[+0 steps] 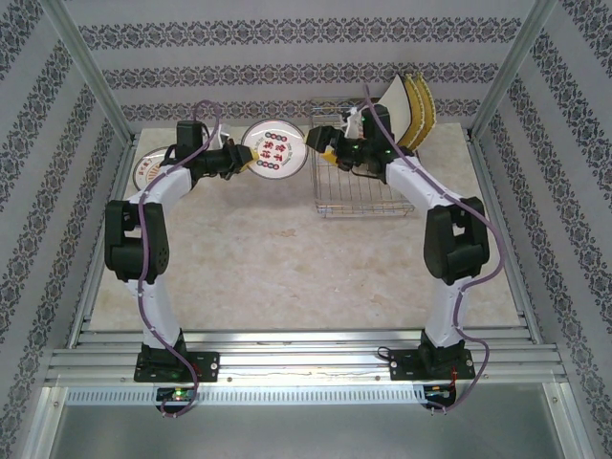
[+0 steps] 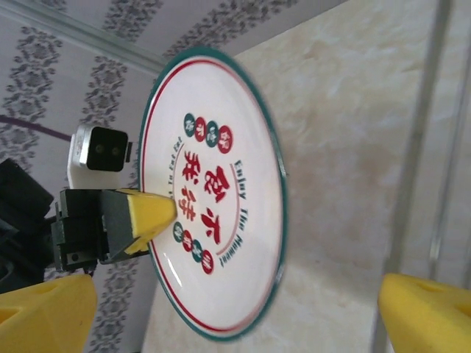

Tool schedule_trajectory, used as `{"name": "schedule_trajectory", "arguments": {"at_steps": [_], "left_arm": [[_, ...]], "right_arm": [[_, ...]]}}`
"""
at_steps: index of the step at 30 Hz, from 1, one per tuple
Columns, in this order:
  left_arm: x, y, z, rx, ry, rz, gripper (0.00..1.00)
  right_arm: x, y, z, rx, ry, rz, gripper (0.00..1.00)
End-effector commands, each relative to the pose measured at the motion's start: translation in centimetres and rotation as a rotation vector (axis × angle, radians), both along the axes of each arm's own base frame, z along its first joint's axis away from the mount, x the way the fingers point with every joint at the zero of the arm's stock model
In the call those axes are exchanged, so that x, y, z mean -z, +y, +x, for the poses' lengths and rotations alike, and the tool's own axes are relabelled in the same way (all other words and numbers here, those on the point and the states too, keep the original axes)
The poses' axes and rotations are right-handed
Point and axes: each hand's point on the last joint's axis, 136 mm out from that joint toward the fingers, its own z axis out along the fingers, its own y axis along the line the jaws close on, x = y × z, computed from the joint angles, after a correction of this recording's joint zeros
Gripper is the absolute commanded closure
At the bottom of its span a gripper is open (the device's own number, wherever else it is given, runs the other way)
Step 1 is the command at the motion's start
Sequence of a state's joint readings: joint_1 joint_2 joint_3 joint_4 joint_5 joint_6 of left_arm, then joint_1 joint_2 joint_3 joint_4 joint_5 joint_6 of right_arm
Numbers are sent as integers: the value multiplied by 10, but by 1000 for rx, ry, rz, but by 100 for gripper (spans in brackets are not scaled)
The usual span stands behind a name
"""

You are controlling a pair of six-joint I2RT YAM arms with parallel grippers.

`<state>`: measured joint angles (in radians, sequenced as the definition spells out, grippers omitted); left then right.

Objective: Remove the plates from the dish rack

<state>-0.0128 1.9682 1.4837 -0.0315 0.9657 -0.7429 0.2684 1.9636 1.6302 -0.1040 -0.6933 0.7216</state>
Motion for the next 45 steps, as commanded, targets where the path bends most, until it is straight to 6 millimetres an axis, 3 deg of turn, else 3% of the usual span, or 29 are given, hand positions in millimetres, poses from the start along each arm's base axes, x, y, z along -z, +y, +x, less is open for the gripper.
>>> {"name": "schedule_trajectory", "arguments": {"at_steps": [1,8,12,19,30,40,45], "left_arm": [[-50,8,3,-13,-150,-21,100],[-44,30,4,-70,-138,-9,100],[-39,50,2,-117,-129,-5,100],[-32,86,-4,-190,-114,-1,100],[-23,138,-22,-301,-87,30,100],[2,239,-52,-627,-28,64,100],[16,279,-61,-762,2,69,100]], "right_arm": [[-28,-37,-6,69,-66,-186,2],[-10,-99,-30,139,9,-607,2],[-4,-144,-44,209,63,-846,2],[10,-187,-56,254,137,-965,2],[26,-207,-57,225,206,-1014,2],[30,-204,-56,196,203,-1011,2],[27,-201,-55,187,191,-1009,2]]}}
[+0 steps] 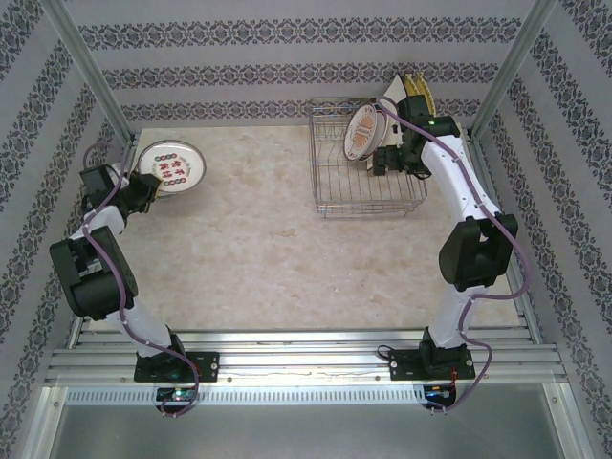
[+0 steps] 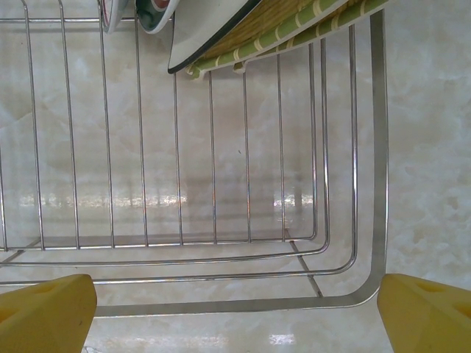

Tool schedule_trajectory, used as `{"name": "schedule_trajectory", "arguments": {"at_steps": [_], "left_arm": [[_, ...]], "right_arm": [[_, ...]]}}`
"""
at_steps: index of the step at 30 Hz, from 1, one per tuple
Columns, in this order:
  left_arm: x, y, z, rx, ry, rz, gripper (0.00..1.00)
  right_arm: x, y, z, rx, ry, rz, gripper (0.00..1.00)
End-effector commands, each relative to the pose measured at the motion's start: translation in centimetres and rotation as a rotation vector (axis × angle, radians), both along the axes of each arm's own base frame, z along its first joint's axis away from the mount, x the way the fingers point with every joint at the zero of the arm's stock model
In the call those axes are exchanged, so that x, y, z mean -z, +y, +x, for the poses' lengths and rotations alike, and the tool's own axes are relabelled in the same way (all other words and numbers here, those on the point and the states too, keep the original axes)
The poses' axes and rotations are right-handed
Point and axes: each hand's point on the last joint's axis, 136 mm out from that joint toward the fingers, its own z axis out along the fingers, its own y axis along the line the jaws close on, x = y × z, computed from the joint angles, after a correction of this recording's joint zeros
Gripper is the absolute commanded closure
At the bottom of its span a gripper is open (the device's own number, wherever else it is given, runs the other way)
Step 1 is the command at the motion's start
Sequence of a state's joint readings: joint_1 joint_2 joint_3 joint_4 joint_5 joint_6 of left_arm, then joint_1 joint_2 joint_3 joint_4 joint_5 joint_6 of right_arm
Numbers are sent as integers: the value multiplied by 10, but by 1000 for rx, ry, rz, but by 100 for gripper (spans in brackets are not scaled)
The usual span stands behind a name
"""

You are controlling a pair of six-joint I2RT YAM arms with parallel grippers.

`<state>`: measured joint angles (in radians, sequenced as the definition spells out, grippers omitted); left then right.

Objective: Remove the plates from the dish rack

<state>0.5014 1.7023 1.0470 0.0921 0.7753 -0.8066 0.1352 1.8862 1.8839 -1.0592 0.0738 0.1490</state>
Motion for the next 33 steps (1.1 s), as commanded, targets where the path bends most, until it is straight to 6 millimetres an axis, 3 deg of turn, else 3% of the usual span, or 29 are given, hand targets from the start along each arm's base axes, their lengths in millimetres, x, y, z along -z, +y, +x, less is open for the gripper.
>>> {"name": "schedule_trajectory", "arguments": {"at_steps": [1,7,14,33], "left_arm": [[-24,27,7,-80,-84,58,100],[2,54,16,-162,-34,50,100],[27,66,29,-194,8,25,100],[73,63,34,-157,114,41,100]], "right_arm": [[-4,4,1,-25,-2,-11,2],[-2,8,1,-34,3,-8,2],[-4,14,-1,-43,-3,-7,2],[-1,23,-1,-62,0,-4,2]]}}
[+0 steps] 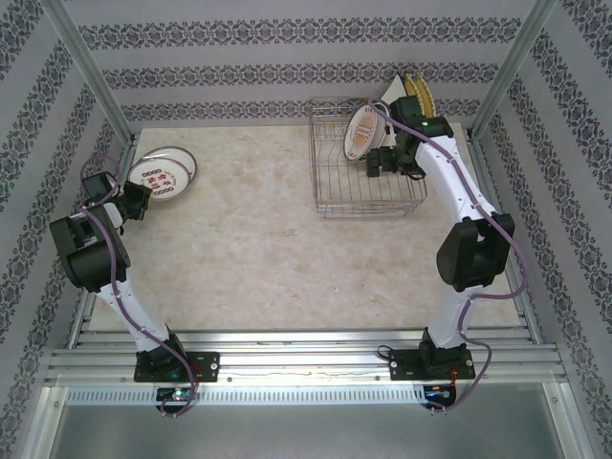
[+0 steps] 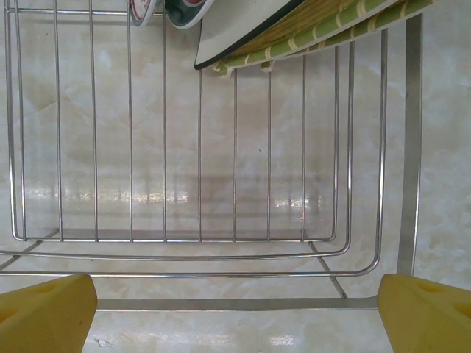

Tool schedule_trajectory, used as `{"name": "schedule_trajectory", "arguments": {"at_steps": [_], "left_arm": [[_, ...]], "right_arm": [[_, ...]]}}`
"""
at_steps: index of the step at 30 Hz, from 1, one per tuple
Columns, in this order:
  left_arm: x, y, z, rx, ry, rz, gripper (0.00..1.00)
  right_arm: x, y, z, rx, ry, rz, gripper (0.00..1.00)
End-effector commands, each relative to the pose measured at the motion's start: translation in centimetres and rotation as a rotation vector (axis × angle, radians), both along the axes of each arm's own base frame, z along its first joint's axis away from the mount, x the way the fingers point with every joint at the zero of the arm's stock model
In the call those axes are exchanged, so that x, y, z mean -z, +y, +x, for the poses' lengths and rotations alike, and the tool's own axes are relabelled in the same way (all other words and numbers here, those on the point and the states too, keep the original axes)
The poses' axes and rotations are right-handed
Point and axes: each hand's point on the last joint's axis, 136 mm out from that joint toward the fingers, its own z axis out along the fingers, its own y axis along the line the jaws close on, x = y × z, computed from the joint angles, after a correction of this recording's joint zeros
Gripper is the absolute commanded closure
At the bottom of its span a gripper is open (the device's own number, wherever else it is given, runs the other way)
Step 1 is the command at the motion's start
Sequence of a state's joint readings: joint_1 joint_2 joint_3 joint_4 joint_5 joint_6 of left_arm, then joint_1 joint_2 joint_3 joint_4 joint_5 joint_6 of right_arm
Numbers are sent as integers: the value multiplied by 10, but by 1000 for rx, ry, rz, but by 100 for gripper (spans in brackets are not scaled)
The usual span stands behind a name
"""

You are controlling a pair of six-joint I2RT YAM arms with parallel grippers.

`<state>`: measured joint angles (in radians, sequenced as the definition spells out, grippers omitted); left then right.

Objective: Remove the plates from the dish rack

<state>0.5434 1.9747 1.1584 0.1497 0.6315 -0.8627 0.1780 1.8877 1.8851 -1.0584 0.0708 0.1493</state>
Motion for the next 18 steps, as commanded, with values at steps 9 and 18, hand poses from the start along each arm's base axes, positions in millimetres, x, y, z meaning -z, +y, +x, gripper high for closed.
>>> {"name": "schedule_trajectory", "arguments": {"at_steps": [9,18], "left_arm": [[0,2,9,35,5,79,100],[-2,3,5,55,63,156,87]], "right_arm": [[1,4,0,-20,5,-9,2],[1,7,2,-26,5,-4,2]]}}
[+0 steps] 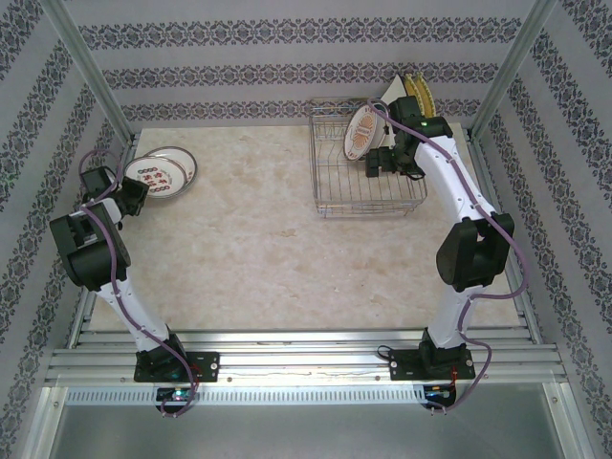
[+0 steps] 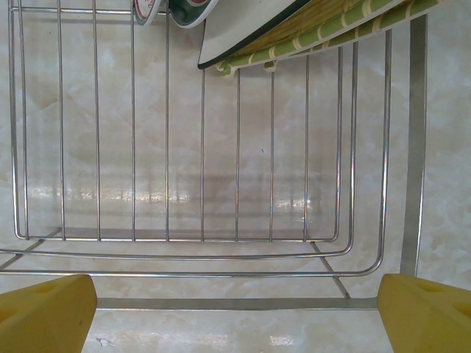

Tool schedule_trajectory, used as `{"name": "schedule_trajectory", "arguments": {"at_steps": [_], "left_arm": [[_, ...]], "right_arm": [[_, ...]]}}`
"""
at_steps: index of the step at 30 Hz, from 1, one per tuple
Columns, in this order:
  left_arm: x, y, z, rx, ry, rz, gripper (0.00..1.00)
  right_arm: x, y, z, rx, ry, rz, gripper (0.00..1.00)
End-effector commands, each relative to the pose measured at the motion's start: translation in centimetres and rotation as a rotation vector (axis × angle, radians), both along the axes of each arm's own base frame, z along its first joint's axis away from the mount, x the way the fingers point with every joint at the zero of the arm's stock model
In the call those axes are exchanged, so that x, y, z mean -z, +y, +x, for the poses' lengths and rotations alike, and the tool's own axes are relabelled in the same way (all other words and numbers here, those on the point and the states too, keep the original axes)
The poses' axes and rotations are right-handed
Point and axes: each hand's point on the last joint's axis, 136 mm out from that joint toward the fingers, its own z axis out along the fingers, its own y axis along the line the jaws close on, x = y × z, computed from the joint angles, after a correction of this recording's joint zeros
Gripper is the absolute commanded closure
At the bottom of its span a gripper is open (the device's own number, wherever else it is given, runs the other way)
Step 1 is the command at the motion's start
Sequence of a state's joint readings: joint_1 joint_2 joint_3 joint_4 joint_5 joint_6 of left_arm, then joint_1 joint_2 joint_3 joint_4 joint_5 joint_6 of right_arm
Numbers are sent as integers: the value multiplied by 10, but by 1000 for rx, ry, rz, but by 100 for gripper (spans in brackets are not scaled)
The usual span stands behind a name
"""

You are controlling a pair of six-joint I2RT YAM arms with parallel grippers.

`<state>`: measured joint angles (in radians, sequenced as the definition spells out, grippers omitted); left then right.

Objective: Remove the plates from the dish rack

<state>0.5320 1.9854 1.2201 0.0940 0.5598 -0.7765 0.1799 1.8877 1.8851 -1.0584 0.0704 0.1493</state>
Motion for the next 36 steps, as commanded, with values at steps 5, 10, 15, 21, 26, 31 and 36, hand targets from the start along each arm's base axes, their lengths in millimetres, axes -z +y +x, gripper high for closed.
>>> {"name": "schedule_trajectory", "arguments": {"at_steps": [5,10,15,21,26,31,36], "left_arm": [[4,-9,-3,55,69,70,79],[2,-10,-5,73,102,105,70],[-2,-10,-10,101,158,177,58],[-4,-6,-20,128,249,270,53],[-5,-6,-22,161,309,332,52],[-10,-7,-18,194,353,388,50],[-11,-8,-11,216,369,406,48]], "right_arm": [[-1,7,2,-27,0,-4,2],[-3,7,1,-27,-5,-3,2],[-4,8,1,-31,-9,-2,2],[-6,10,3,-37,-14,2,2],[-7,12,5,-41,-15,6,2],[-7,14,6,-47,-17,7,2],[-7,13,6,-46,-17,6,2]]}}
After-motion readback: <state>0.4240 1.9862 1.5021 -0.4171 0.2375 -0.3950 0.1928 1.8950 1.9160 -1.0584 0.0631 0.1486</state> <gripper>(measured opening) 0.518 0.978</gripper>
